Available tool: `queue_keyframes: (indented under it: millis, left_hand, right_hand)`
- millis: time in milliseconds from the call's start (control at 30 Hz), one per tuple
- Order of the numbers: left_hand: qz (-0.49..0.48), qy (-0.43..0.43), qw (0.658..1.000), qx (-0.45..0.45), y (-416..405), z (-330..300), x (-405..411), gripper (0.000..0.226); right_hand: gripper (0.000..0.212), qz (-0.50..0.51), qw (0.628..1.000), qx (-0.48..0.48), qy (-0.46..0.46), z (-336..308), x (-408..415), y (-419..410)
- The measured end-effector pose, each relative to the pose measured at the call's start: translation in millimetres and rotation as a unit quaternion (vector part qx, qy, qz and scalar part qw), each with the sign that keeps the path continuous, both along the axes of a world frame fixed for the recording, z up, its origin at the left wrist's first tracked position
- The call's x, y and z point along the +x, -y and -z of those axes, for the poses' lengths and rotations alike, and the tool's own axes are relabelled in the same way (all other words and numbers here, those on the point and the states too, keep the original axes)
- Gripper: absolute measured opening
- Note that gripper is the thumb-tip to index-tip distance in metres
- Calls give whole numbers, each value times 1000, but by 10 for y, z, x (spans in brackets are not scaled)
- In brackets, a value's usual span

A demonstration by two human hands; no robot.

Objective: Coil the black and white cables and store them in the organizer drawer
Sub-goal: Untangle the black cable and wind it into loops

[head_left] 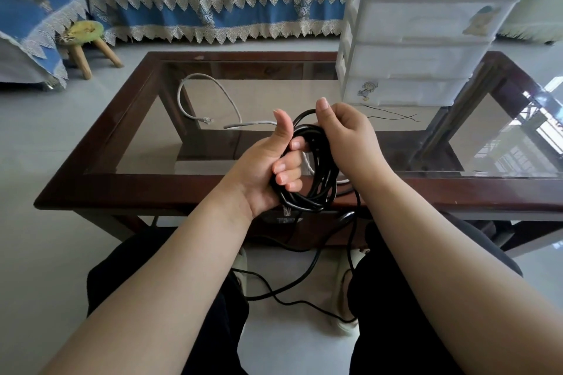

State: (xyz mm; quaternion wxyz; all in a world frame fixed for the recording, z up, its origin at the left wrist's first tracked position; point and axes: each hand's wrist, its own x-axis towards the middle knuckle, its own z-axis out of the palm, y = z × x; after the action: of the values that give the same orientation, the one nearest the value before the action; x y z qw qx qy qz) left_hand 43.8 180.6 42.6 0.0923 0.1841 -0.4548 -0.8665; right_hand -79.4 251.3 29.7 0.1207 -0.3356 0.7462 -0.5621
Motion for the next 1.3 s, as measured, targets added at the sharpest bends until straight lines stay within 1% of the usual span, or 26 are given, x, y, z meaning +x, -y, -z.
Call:
queue_keyframes:
  millis: [67,167,233,300,333,433,500,567,600,633,700,800,867,900,967,1000,1067,1100,1133,1167,1200,1233,1300]
  left_hand:
    - [-7,4,1000,-5,4,3,-5,52]
    - [-7,12,1000,9,50,-4,6,62]
    - [-1,16,1000,25,96,-12,28,64]
    - [-8,9,999,31,155,-21,67,61]
    - [-16,0,999,30,191,-32,90,59]
    - [-41,-22,999,23,277,-83,151,50]
    - [-72,-39,996,23,299,-94,164,45]
    - [-119,-66,990,41,322,-93,168,43]
    - [-146,-81,984,61,346,-90,174,43]
    - [-171,-93,977,87,375,-88,184,43]
    - [-214,-102,962,138,430,-70,197,44]
    - [-275,-111,939,172,460,-18,184,45]
    - [-338,-127,909,207,523,-11,189,46]
    - [-372,-134,889,231,576,-29,215,47]
    - [-436,-140,847,270,695,-64,282,50]
    - [-464,-135,830,280,741,-68,313,52]
    - [-504,-115,810,279,775,-64,352,54]
    - [-517,-104,806,269,773,-54,356,54]
    - [-530,-93,802,258,771,-36,352,53]
    - [-540,-83,801,245,759,-26,347,51]
    - [-548,-73,802,228,757,-10,331,50]
    - [-552,-65,804,210,747,-3,318,49]
    - [-551,-53,815,171,725,11,285,48]
  right_hand:
    - [42,-5,1000,-8,13,-9,-8,-6]
    - [37,-61,995,-46,58,-58,-39,-34]
    - [33,-77,996,-45,27,-59,-85,-53]
    - [30,-77,997,-26,-19,-44,-151,-75]
    - [30,-76,997,-19,-22,-41,-188,-93]
    - [31,-70,997,-12,33,-37,-313,-154]
    - [38,-85,995,29,51,-20,-324,-178]
    - [49,-114,986,112,44,18,-277,-189]
    - [51,-124,979,153,44,39,-245,-189]
    - [52,-128,973,187,47,56,-217,-190]
    - [51,-119,967,219,58,72,-186,-177]
    - [41,-124,967,211,75,106,-137,-176]
    - [27,-166,960,188,121,152,-86,-206]
    - [22,-194,951,189,153,178,-50,-228]
    - [18,-224,931,214,192,222,8,-263]
    - [17,-227,926,207,221,242,24,-267]
    - [14,-205,923,170,279,255,49,-244]
    - [13,-181,935,171,251,260,60,-230]
    - [13,-155,953,199,168,278,66,-217]
    - [12,-137,959,242,57,295,72,-216]
    - [11,-136,949,281,-43,306,91,-222]
    - [9,-155,931,314,-104,304,133,-235]
    - [9,-221,889,369,-157,281,259,-268]
